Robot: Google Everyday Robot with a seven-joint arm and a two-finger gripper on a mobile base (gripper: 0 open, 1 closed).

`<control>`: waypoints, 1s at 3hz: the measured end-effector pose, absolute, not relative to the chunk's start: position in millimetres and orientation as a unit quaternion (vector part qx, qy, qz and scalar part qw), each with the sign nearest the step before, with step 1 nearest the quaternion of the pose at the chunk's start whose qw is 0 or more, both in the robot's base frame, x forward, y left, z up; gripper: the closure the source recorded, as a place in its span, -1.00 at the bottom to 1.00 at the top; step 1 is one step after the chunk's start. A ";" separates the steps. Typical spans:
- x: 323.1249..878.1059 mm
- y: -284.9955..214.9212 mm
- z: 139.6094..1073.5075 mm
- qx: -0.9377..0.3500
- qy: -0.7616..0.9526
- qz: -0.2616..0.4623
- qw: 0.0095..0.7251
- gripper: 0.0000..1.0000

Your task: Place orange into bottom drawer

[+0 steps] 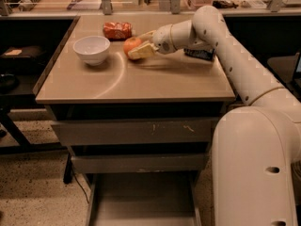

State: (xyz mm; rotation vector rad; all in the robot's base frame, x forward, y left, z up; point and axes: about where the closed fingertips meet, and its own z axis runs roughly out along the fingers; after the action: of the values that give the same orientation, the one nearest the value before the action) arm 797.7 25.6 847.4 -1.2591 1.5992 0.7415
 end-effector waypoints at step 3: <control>794.3 32.2 844.2 -0.513 0.651 0.305 0.468 1.00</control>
Offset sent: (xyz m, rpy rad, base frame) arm 0.0000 0.0000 0.0000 0.0000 0.0000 0.0000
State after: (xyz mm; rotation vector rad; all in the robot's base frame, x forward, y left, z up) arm 794.3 32.2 844.2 -1.2593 1.5969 0.7483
